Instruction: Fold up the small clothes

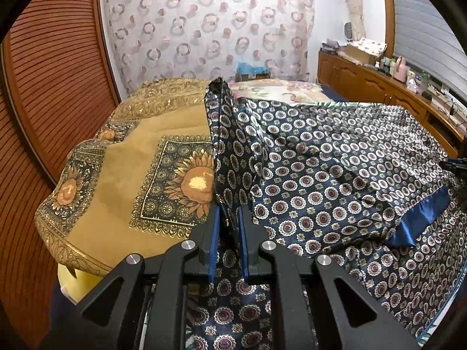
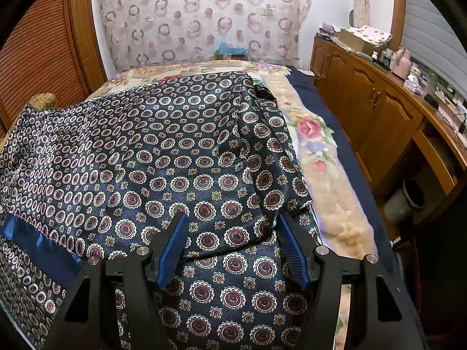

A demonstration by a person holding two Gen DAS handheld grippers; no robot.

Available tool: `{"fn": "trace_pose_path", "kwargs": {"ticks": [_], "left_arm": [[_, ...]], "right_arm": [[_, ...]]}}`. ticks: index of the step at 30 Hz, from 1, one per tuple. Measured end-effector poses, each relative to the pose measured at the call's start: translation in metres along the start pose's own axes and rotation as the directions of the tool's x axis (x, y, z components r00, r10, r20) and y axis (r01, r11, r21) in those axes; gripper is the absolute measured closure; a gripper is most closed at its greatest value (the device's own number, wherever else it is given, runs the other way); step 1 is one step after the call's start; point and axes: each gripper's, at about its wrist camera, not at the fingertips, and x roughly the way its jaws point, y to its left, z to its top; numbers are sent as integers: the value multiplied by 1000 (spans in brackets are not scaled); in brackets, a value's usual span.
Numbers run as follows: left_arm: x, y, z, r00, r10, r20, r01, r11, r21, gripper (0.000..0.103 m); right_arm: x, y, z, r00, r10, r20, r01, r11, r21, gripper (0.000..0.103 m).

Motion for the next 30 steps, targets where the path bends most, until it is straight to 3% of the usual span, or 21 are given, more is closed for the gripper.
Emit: {"fn": "trace_pose_path", "kwargs": {"ticks": [2,6,14,22,23,25,30], "left_arm": [[2,1,2,1000,5,-4,-5,1000,9,89],[-6,-5,6,999,31,39,-32,998,49,99],[-23,-23,17,997,-10,78,3,995,95,100],[-32,-22,20,996,-43,84,38,998,59,100],[-31,-21,19,996,-42,79,37,998,58,100],[-26,-20,16,997,-41,67,37,998,54,100],[-33,-18,16,994,-73,84,71,997,23,101]], "right_arm": [[0,0,0,1000,0,0,0,1000,0,38],[0,0,0,1000,0,0,0,1000,0,38],[0,0,0,1000,0,0,0,1000,0,38],[0,-1,0,1000,4,2,-4,1000,3,39],[-1,-2,0,1000,7,7,-7,1000,8,43],[-3,-5,1,999,35,16,-35,999,18,87],[-5,-3,2,996,80,27,-80,997,-13,97]]}}
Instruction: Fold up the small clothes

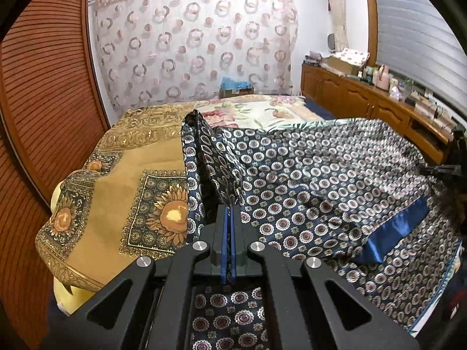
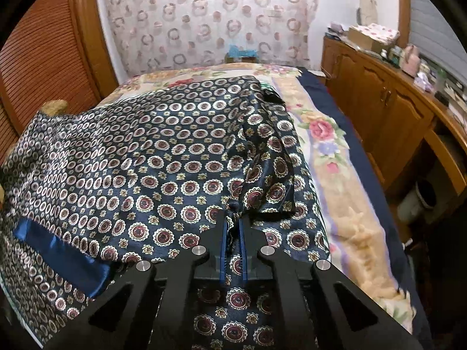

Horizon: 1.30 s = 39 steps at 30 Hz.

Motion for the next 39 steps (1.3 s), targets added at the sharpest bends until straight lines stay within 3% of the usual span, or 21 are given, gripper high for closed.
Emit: {"fn": "trace_pose_path", "kwargs": {"ticks": [8,13,23,30,35,37,39], "left_arm": [[-39,4,13,995,-57,87,60,998,-31,101],[-69,12,9,988,-85,129,92,995,-50,101],[-87,28,-47,995,-67,69,74,992,-107,101],[-56,21,-76,999,-28,-31,24,994,-108,101],[-53,15,-82,999,-23,-43,18,994,-109,100],[-57,16,-84,999,-19,-31,16,994,-104,83],[-60,18,-84,1000,-18,-19,16,994,-109,57]], "right_arm": [[-60,4,9,991,29,134,-24,999,-40,98],[-96,0,1,986,54,157,-44,997,-64,98],[-138,-13,-55,989,86,122,-77,994,-74,98],[-106,-16,-55,997,64,40,-63,997,-40,98],[-98,-15,-52,998,54,36,-53,998,-44,98],[-100,-12,-50,998,50,46,-48,998,-48,98],[-107,-7,-53,997,38,60,-35,998,-51,96]]}}
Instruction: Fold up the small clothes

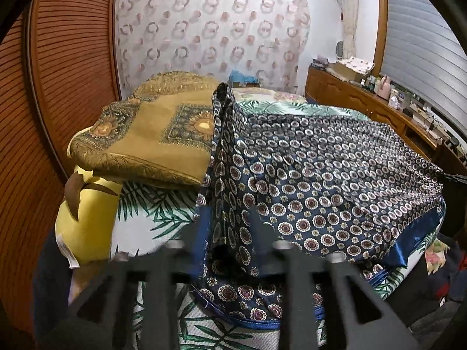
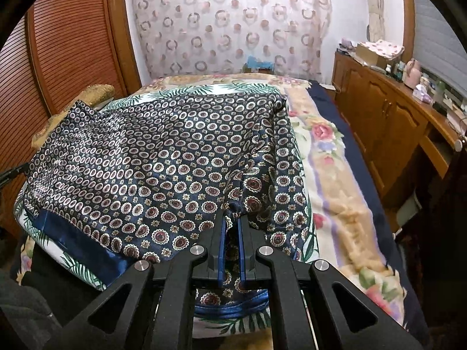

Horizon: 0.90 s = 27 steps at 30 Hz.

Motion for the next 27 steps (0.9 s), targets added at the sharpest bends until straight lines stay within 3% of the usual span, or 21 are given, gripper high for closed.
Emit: {"fn": "trace_pose_path", "kwargs": {"ticks": [2,5,8,10,12,27], "left_arm": [[1,2,0,1000,5,-8,-5,1000,-11,51],[7,7,-2,1000,13,-19,-14,1000,-28,50],[16,13,-7,999,-1,-50,-2,998,-67,50],[19,14,-9,998,4,-60,-8,997,-80,50],[22,15,-11,998,15,-69,-20,996,-83,50],[34,10,-16,994,24,-108,-31,997,-65,50]], "right_arm": [[-10,12,-13,1000,-4,18,4,1000,-2,93],[-18,17,-14,999,-19,43,20,1000,-15,90],[-21,25,-20,998,-29,64,31,999,-26,74],[-20,30,-21,997,-27,67,29,999,-32,58],[-22,35,-23,997,-20,78,23,999,-37,53],[25,102,-21,991,131,26,-127,985,-116,52]]}}
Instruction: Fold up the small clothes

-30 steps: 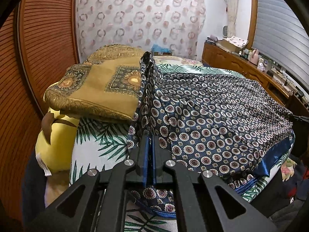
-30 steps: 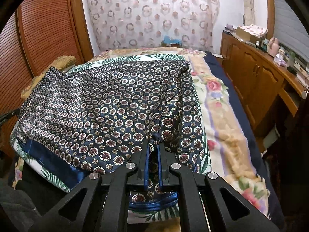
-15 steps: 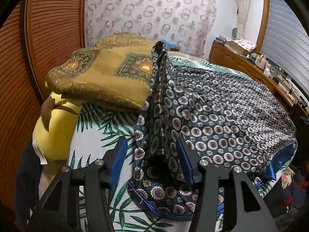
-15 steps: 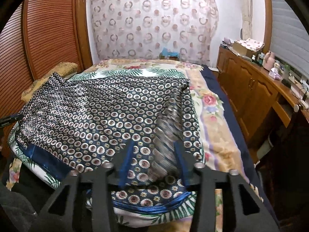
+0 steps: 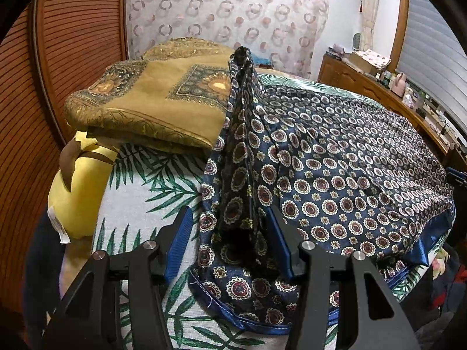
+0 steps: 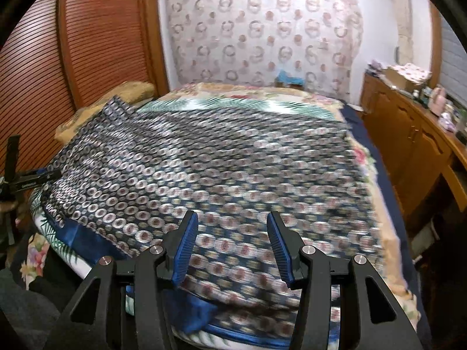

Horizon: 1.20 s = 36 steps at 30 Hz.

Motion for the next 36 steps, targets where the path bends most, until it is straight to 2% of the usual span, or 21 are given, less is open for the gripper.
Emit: {"fn": "trace_pose_path", "kwargs": {"ticks": [4,8,12,16,19,25,27,30,36], "left_arm": [[2,1,-1,1000,-2,-7,2,1000,-3,50],[3,2,-3,1000,-4,-6,4,1000,-3,50],[3,3,-3,1000,-5,-3,5,1000,0,50],[1,3,-4,1000,-25,3,25,1000,-7,50],[0,3,-4,998,-58,2,58,998,-17,57],[-1,5,-4,997,-75,3,75,997,-25,75],[0,3,-4,997,-80,0,80,997,-18,86],[0,-1,-3,996,-88,-1,88,996,-6,96],[-15,-8,1,991,-121,49,121,993,-2,98]], "right_arm": [[30,18,5,998,45,-34,-46,998,-36,51],[56,28,7,996,54,-69,-58,996,-65,50],[76,30,5,996,24,-91,-32,996,-80,49],[85,33,3,997,-16,-76,9,996,-84,35],[88,30,0,998,-10,-61,5,996,-85,28],[85,29,-11,999,-5,-34,2,996,-89,23],[78,31,-18,1000,-4,-27,2,996,-90,22],[76,33,-19,1000,-3,-22,1,996,-90,21],[75,35,-19,1000,-3,-18,2,996,-90,21]]}}
